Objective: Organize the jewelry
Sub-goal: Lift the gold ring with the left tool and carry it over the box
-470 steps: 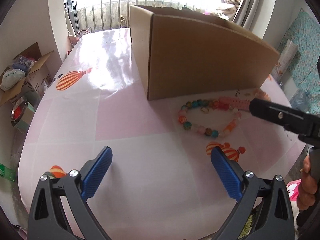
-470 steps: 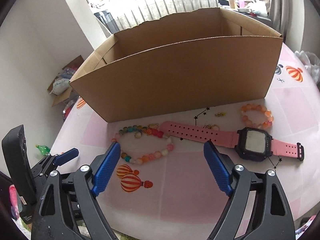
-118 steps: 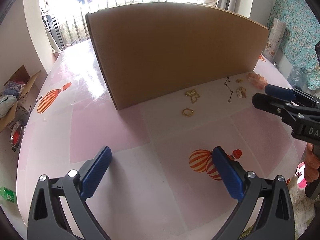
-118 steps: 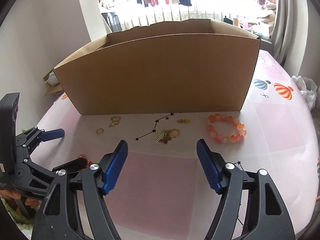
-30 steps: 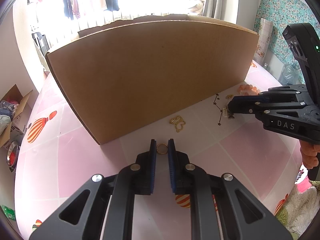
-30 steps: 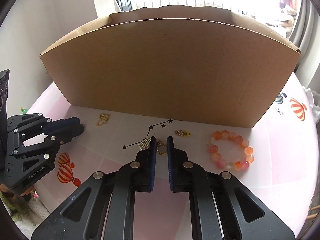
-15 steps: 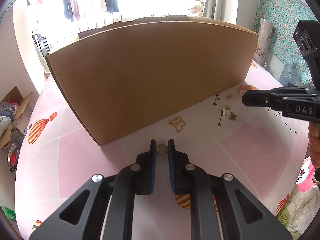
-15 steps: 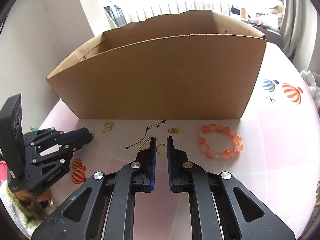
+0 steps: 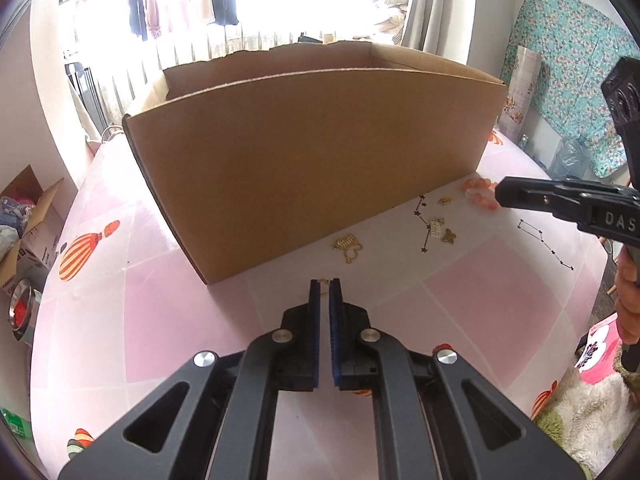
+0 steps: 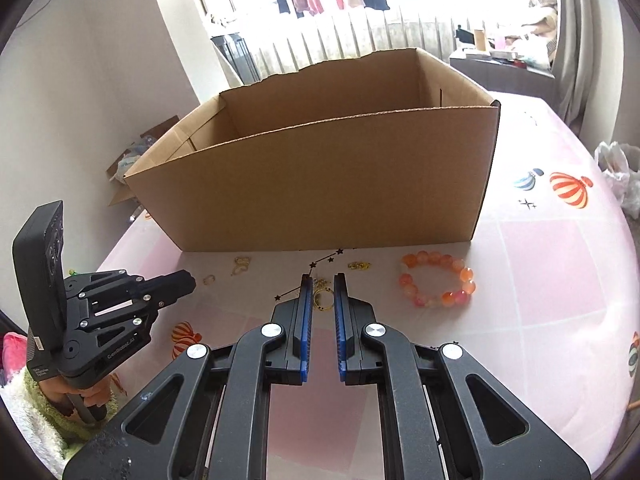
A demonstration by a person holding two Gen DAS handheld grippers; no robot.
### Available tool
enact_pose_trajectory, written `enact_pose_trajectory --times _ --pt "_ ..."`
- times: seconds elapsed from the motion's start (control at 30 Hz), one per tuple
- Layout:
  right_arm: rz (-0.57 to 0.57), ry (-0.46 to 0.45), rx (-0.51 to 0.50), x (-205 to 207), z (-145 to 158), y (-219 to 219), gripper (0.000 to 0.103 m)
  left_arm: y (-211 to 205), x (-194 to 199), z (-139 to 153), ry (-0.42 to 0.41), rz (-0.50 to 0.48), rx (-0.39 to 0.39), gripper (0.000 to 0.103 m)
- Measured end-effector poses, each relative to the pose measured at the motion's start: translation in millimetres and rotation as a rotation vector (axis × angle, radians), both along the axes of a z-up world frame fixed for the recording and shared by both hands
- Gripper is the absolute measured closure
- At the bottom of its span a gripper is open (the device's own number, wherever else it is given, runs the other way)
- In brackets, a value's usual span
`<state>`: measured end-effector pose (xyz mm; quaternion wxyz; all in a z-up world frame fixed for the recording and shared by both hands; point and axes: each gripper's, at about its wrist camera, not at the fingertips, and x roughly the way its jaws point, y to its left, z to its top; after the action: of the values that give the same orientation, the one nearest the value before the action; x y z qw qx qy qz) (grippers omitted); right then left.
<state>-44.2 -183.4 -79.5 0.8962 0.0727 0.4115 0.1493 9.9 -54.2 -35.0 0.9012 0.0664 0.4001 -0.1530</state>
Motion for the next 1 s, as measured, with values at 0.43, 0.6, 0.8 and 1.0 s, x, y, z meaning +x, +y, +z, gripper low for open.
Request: enact_pose_trajectory --times 0.43,0.6,0.8,1.0 --pt "0.018 0.04 0.054 6.1 -7.2 10.5 0.094 -2.8 17.9 -7.7 0.064 0.059 0.01 0.081" --pt "0.025 0.044 0.066 11.8 -11.1 11.8 0.094 -10.3 17.5 -6.5 0.062 0.053 0.051 0.092" --pt "0.018 0.033 0.08 8.5 -10.0 7.1 0.094 -9.2 15.9 -5.9 0.059 0.052 0.053 0.092" --pt "0.009 -0.001 0.076 -4.5 1.0 2.6 0.094 -1.7 8.3 -2.0 0.053 0.052 0.04 0.092"
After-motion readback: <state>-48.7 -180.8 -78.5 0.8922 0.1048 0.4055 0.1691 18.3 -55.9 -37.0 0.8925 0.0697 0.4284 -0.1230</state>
